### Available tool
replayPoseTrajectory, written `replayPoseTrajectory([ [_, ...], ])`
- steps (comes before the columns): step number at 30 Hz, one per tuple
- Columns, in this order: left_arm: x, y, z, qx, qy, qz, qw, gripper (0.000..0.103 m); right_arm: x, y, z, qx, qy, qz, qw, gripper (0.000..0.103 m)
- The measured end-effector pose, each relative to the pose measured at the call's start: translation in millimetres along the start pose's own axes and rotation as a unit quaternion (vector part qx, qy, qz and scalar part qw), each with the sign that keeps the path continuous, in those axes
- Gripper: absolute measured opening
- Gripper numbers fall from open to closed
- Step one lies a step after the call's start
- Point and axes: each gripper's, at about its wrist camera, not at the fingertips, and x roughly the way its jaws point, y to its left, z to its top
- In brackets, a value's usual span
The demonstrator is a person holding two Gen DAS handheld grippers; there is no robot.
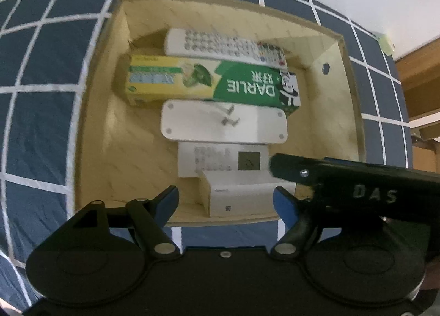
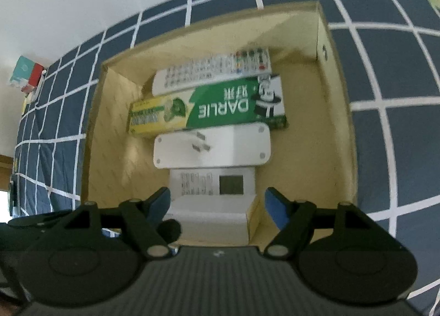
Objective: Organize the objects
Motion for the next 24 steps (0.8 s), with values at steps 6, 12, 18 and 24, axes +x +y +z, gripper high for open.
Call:
replayPoseTrajectory([
  [6,-23,5,5,-0.006,-0.025,0.022,0.9994,0.076,-26,5,5,-0.014,-0.032,-0.009,0.999,0.077],
  [12,-45,9,5,-0.013,-0.053,0.044,0.9976,0.083,-48,7,5,-0.024,-0.055,-0.019,0.998,0.081],
  [18,-61,10,2,-0.015,-0.071,0.056,0.9958,0.086,-66,7,0,-0.03,-0.068,-0.022,0.997,0.083],
  [24,-73,9,-1,-0.013,-0.089,0.075,0.9932,0.095,-78,5,-5,-0.041,-0.08,-0.029,0.996,0.093],
])
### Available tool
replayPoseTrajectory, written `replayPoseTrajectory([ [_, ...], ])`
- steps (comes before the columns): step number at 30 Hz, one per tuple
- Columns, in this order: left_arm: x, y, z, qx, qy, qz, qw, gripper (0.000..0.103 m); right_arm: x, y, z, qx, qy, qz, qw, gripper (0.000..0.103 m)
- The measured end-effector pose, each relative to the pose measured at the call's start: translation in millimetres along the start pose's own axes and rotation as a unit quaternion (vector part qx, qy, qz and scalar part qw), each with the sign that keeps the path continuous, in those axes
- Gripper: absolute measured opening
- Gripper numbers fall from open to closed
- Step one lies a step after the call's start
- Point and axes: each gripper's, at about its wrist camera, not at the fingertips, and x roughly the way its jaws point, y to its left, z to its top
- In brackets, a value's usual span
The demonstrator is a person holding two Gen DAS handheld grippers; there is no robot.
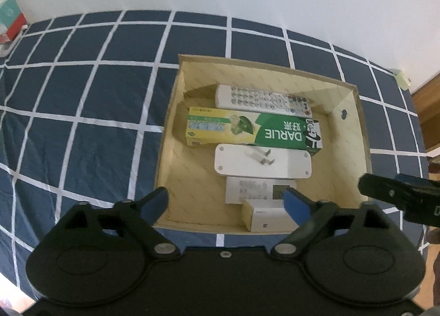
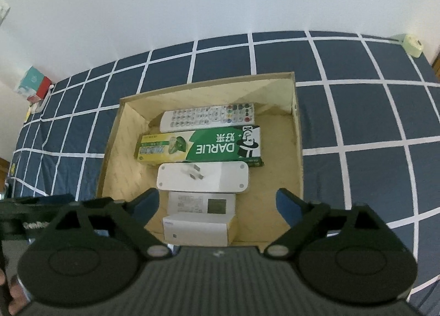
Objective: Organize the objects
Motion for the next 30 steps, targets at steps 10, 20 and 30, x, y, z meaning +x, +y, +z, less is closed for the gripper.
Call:
replayPoseTrajectory([
  [10,-7,-3,0,0.011,-0.009,0.027,0.9995,0.103,-9,-14,-6,-0.002,0.002,-0.017,1.0,0.103],
  [20,-8,-8,0,0.028,-0.01,0.043,0.9986,0.103,-11,-26,-7,0.004,0.007,-0.027,1.0,0.103],
  [30,-2,-5,5,0.029,-0.002,0.052,0.9982,0.103,-2,-31,-3,0.007,0.016,-0.03,0.999,0.103],
])
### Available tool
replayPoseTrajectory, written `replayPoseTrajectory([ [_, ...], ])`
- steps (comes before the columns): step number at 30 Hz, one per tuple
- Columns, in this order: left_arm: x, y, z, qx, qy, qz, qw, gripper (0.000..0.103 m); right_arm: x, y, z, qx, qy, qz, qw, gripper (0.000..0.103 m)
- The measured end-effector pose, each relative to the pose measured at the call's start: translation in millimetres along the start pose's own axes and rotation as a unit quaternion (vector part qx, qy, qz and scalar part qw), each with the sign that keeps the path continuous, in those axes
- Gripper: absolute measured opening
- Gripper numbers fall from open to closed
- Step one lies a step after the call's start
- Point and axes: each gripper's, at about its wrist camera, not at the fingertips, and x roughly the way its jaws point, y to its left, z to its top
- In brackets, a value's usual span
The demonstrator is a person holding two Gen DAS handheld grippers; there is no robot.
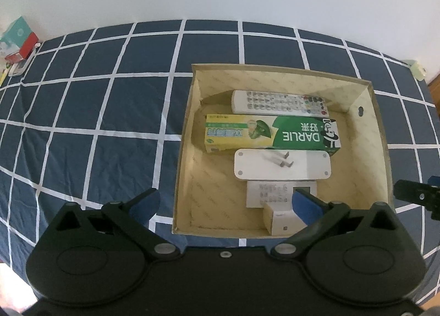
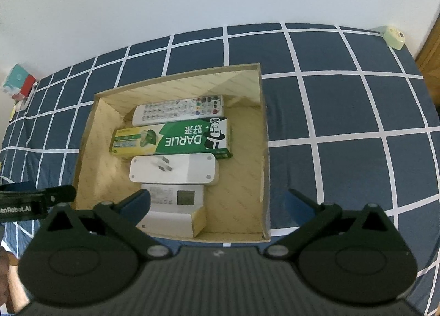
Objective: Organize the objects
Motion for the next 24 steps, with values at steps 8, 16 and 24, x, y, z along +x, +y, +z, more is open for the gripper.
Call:
replayPoseTrajectory([
  [8,5,2,5,0.001,0.006,0.004,1.0,0.103,7,2,5,-0.001,0.006,0.001,1.0,0.103],
  [16,9,4,8,0.005,0.008,0.008,0.9999,0.103,13,5,9,-0.003,0.012,0.002,1.0,0.103],
  [24,11,7,10,0.002,0.01,0.01,0.9999,0.103,14,6,9,-0.003,0.013,0.002,1.0,0.103],
])
